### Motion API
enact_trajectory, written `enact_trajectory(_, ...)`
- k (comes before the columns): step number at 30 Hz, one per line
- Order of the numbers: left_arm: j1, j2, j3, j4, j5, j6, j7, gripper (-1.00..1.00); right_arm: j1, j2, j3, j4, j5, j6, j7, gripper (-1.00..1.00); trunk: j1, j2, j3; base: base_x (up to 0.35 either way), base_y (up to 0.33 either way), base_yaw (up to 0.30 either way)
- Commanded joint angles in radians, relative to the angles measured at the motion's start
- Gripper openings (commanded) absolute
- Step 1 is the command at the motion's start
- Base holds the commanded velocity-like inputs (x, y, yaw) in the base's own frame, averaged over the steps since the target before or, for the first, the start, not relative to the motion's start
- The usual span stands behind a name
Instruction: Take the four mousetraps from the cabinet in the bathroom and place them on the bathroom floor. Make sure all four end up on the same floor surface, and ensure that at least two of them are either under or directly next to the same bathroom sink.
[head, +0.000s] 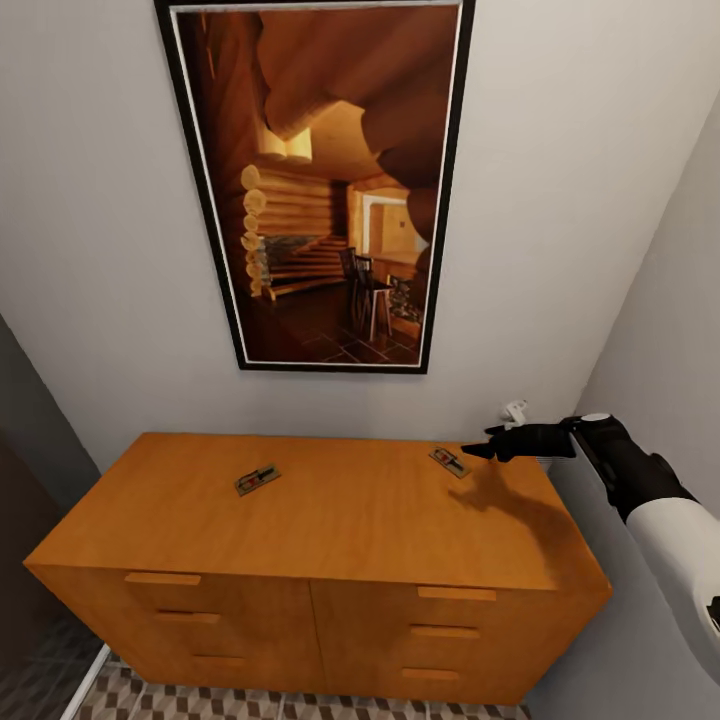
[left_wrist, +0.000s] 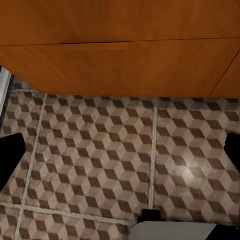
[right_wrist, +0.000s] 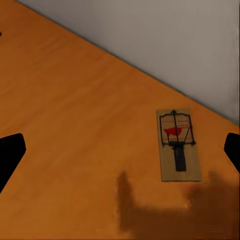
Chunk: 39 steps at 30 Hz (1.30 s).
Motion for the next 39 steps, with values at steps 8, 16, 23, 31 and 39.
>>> enact_trajectory(8, -0.002, -0.002, -0.009, 0.004, 0.010, -0.006, 0.000, 1.00, -0.001, -0.001, 0.001, -0.002, 0.004, 0.003, 0.002, 1.00, 0.001, -0.002, -0.002, 0.160, 0.000, 0.000)
enact_trajectory(16, 0.006, 0.001, -0.008, 0.004, 0.010, -0.005, 0.000, 1.00, -0.001, -0.002, 0.000, -0.002, 0.005, 0.001, 0.002, 1.00, 0.001, -0.002, -0.002, 0.029, 0.000, 0.000)
enact_trajectory(23, 0.034, 0.004, -0.008, 0.004, 0.010, 0.127, -0.001, 1.00, -0.001, 0.000, 0.001, 0.000, 0.004, 0.001, 0.001, 1.00, 0.001, -0.002, -0.002, 0.004, 0.000, 0.000)
enact_trajectory(31, 0.040, 0.004, -0.007, 0.004, 0.010, 0.266, -0.004, 1.00, -0.001, 0.004, 0.001, 0.062, 0.003, -0.040, 0.001, 1.00, 0.001, -0.002, -0.002, 0.000, 0.000, 0.000)
enact_trajectory(39, 0.041, 0.003, -0.007, 0.004, 0.009, 0.290, -0.004, 1.00, -0.001, 0.004, 0.002, 0.135, 0.002, -0.113, 0.002, 1.00, 0.001, -0.002, -0.002, 0.000, 0.000, 0.000)
